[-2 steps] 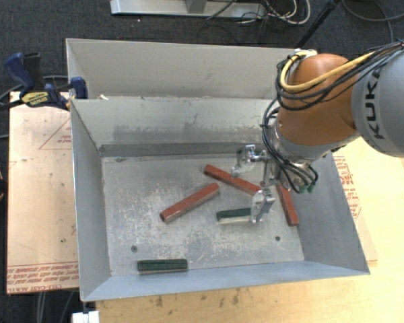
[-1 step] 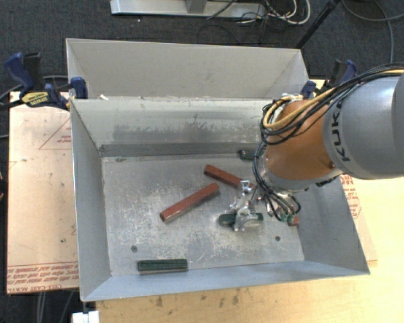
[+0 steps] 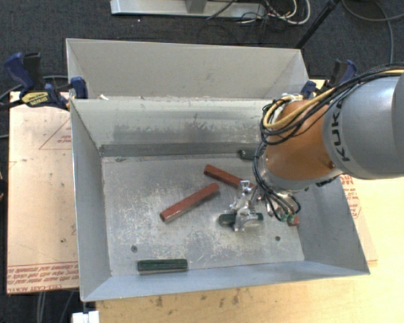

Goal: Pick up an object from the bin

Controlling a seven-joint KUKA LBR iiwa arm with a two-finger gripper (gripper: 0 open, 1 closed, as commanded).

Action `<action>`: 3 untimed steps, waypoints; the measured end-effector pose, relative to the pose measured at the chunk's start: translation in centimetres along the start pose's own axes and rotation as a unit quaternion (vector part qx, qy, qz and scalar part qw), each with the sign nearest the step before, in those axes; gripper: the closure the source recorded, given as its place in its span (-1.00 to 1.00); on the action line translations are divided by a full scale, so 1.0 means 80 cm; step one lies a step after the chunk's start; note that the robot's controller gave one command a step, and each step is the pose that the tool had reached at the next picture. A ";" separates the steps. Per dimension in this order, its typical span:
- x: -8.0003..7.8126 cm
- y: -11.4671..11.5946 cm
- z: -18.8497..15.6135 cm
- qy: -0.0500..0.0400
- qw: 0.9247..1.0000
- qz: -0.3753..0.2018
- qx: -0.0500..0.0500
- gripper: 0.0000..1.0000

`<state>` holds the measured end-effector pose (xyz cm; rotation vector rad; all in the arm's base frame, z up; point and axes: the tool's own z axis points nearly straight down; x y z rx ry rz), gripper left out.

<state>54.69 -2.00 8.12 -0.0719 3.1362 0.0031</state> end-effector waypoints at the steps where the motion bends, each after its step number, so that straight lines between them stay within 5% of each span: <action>1: 0.002 0.022 -0.143 0.001 1.000 -0.018 0.001 1.00; 3: 0.011 0.010 -0.180 0.004 0.998 -0.057 0.000 1.00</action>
Offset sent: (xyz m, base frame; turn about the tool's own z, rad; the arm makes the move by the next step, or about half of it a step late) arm 0.0000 0.0000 0.0000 0.0000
